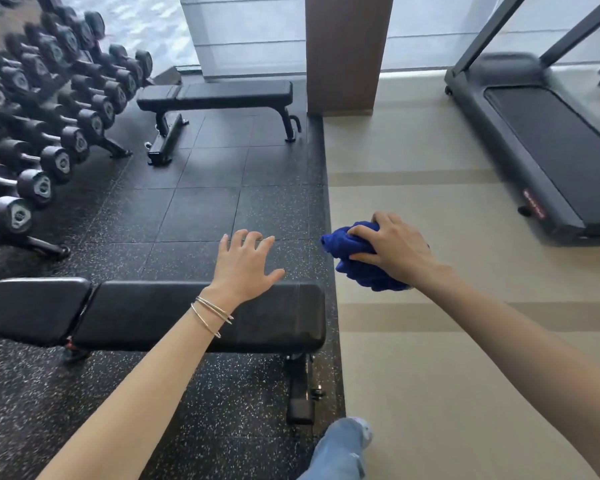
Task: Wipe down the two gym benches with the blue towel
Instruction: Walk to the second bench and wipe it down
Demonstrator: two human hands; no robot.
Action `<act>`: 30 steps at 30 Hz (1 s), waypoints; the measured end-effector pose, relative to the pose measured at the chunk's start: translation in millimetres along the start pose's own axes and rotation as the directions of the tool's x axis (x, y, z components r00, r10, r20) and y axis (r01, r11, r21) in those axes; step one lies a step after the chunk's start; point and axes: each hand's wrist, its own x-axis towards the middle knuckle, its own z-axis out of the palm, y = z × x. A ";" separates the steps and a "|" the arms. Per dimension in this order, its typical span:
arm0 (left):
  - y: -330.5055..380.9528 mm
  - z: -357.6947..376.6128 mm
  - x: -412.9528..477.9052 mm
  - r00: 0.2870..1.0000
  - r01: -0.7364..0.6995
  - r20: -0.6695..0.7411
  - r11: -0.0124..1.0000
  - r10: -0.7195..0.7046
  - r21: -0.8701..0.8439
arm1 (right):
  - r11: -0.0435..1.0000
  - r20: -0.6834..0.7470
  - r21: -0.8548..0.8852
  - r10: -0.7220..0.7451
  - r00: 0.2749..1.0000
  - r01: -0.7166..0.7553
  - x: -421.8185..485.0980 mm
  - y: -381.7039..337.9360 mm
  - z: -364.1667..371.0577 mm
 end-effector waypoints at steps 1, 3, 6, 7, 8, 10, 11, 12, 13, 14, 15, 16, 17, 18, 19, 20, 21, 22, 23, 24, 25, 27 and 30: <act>4.2 1.0 6.4 1.000 0.001 0.010 1.000 -0.001 0.007 | 1.000 -0.005 0.006 0.002 1.000 -0.002 1.8 7.2 -0.1; 13.4 3.9 21.1 1.000 -0.001 0.030 1.000 0.001 0.007 | 1.000 -0.008 0.019 0.008 1.000 -0.008 5.0 22.8 -0.8; 29.8 7.7 50.0 0.999 -0.022 0.034 1.000 0.022 -0.007 | 1.000 0.006 0.027 0.010 1.000 -0.010 12.9 51.8 -3.8; 35.9 8.3 61.9 0.999 -0.023 0.027 1.000 0.024 -0.018 | 1.000 0.010 0.022 0.008 1.000 -0.008 17.4 63.0 -5.8; 41.8 8.5 74.8 1.000 -0.022 0.017 0.999 0.023 -0.027 | 1.000 0.014 0.010 0.006 1.000 -0.007 23.5 74.7 -7.9; 52.3 7.6 102.5 1.000 -0.016 -0.002 0.999 0.016 -0.034 | 1.000 0.026 -0.028 0.002 1.000 -0.002 40.1 98.5 -13.6; 56.8 7.3 116.9 1.000 -0.008 -0.009 0.999 0.008 -0.040 | 0.999 0.031 -0.044 -0.003 1.000 0.004 51.4 110.2 -16.2; 61.1 7.1 131.2 1.000 0.002 -0.015 0.999 -0.003 -0.051 | 0.998 0.032 -0.054 -0.010 0.999 0.012 63.9 121.3 -18.8; 64.9 6.9 145.7 1.000 0.013 -0.019 0.998 -0.015 -0.064 | 0.998 0.031 -0.061 -0.016 0.999 0.018 77.6 131.4 -21.1; 68.0 6.4 159.8 1.000 0.024 -0.017 0.997 -0.025 -0.074 | 0.997 0.031 -0.067 -0.026 0.999 0.028 92.1 140.6 -22.9; 70.6 5.8 173.7 0.999 0.032 -0.008 0.997 -0.033 -0.077 | 0.997 0.033 -0.071 -0.038 0.999 0.040 106.9 148.6 -23.9; 72.6 5.8 187.1 0.999 0.037 0.001 0.997 -0.037 -0.073 | 0.996 0.036 -0.073 -0.053 0.998 0.056 121.2 155.7 -23.3; 74.1 6.6 200.7 0.999 0.042 0.005 0.997 -0.041 -0.068 | 0.994 0.036 -0.078 -0.073 0.997 0.076 135.1 162.8 -21.5; 75.0 6.5 214.9 0.999 0.048 0.011 0.997 -0.047 -0.062 | 0.992 0.033 -0.086 -0.092 0.995 0.094 148.7 169.7 -19.6; 75.3 5.5 228.8 0.998 0.054 0.019 0.997 -0.053 -0.055 | 0.990 0.027 -0.091 -0.106 0.994 0.108 161.8 176.7 -18.2; 75.4 4.2 241.9 0.998 0.057 0.026 0.997 -0.056 -0.046 | 0.989 0.022 -0.093 -0.116 0.993 0.117 174.2 183.8 -17.3; 75.9 2.7 253.2 0.998 0.059 0.031 0.998 -0.058 -0.031 | 0.987 0.021 -0.094 -0.125 0.992 0.127 186.1 191.1 -16.6; 76.6 1.9 263.1 0.998 0.063 0.032 0.998 -0.062 -0.019 | 0.986 0.024 -0.094 -0.138 0.990 0.140 197.3 198.2 -15.5; 77.4 2.3 273.0 0.997 0.071 0.030 0.997 -0.071 -0.011 | 0.982 0.027 -0.100 -0.155 0.987 0.157 208.6 205.7 -13.5; 78.5 2.6 283.2 0.996 0.083 0.029 0.996 -0.083 -0.006 | 0.977 0.032 -0.114 -0.176 0.984 0.178 220.6 213.9 -11.4; 79.7 3.6 295.0 0.994 0.101 0.032 0.995 -0.100 -0.001 | 0.970 0.038 -0.133 -0.198 0.979 0.202 234.3 223.6 -9.3; 82.3 6.1 313.1 0.991 0.126 0.048 0.992 -0.126 0.010 | 0.957 0.048 -0.161 -0.237 0.970 0.242 257.7 239.3 -5.3; 90.6 15.2 350.3 0.980 0.186 0.067 0.982 -0.187 0.015 | 0.938 0.048 -0.157 -0.304 0.951 0.308 300.2 270.7 0.4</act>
